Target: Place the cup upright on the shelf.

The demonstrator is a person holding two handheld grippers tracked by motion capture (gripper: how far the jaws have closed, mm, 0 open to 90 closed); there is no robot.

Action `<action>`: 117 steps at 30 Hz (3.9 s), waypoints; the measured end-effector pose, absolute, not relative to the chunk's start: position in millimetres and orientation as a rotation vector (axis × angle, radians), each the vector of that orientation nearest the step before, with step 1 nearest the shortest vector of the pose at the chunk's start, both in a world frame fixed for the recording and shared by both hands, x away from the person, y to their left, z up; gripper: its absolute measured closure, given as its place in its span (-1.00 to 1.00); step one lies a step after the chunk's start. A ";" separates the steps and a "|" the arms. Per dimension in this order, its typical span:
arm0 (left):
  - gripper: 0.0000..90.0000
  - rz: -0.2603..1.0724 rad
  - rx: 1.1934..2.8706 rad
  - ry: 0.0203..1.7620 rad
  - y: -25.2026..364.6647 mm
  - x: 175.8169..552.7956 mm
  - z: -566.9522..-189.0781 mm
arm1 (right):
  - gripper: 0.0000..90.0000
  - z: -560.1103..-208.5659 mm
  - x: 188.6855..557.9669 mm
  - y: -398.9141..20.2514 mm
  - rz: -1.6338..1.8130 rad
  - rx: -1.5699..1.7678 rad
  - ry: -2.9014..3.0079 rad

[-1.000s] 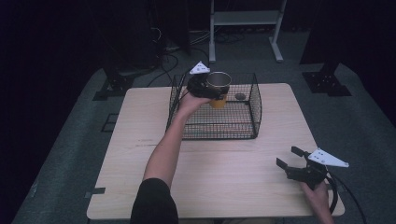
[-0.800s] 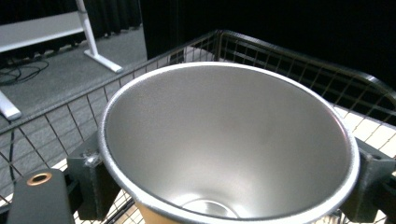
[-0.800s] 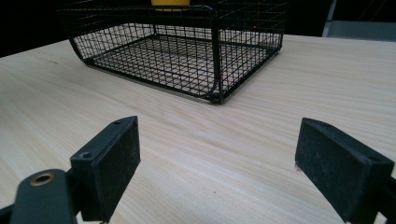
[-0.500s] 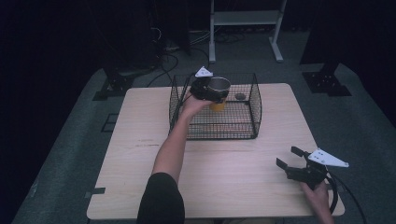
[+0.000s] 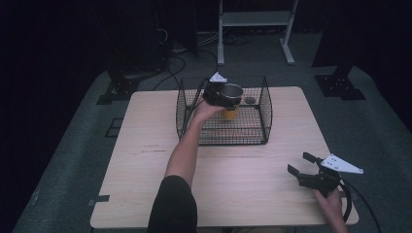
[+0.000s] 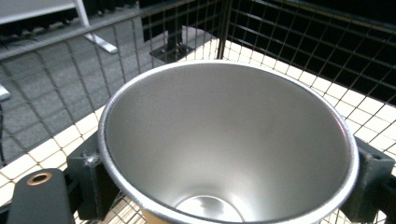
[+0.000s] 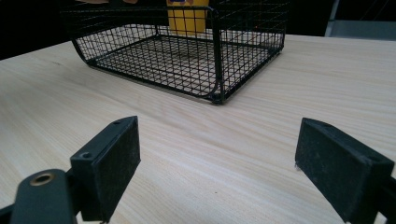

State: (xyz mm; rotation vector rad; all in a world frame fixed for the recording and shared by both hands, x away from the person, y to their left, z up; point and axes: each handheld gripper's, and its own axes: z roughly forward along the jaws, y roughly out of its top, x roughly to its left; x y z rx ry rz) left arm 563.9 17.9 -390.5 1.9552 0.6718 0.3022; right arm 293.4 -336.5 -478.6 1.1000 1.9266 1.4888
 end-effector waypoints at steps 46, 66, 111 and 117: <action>-0.74 0.268 2.177 0.661 18.2 569.3 -408.5 | -0.71 -478.6 293.5 -337.5 1.501 1.102 1.925; -0.92 0.316 2.128 0.644 24.1 562.7 -393.6 | -0.71 -478.6 293.5 -337.3 1.499 1.099 1.928; -0.95 0.381 1.955 0.555 49.5 510.4 -355.2 | -0.71 -478.7 293.1 -337.1 1.497 1.101 1.921; -0.95 0.384 1.926 0.545 53.7 497.7 -353.1 | -0.71 -478.7 293.1 -337.1 1.498 1.101 1.921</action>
